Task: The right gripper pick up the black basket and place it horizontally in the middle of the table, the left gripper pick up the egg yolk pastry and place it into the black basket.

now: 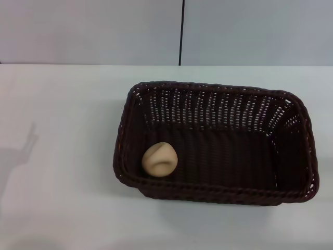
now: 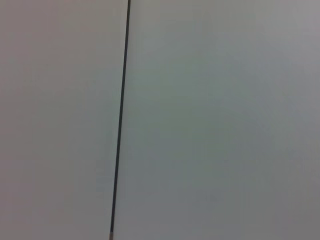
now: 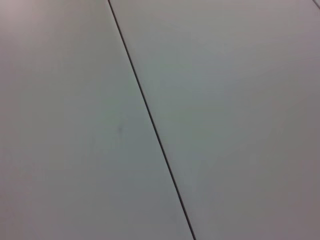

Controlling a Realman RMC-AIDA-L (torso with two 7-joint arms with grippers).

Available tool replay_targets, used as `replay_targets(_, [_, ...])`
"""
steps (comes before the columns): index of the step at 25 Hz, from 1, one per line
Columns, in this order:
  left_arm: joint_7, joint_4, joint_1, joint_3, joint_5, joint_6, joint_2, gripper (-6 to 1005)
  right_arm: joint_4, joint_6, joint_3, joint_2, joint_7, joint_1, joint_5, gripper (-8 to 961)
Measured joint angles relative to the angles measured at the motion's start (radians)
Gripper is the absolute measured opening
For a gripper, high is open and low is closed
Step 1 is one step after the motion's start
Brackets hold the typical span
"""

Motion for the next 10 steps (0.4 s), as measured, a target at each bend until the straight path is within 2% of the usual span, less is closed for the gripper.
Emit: replay_targets(10, [0.0,0.002,0.028,-0.008,0.0,-0.009,-0.003,840,0.011,0.025,0.011,0.001,-0.001,0.003,-0.004,804])
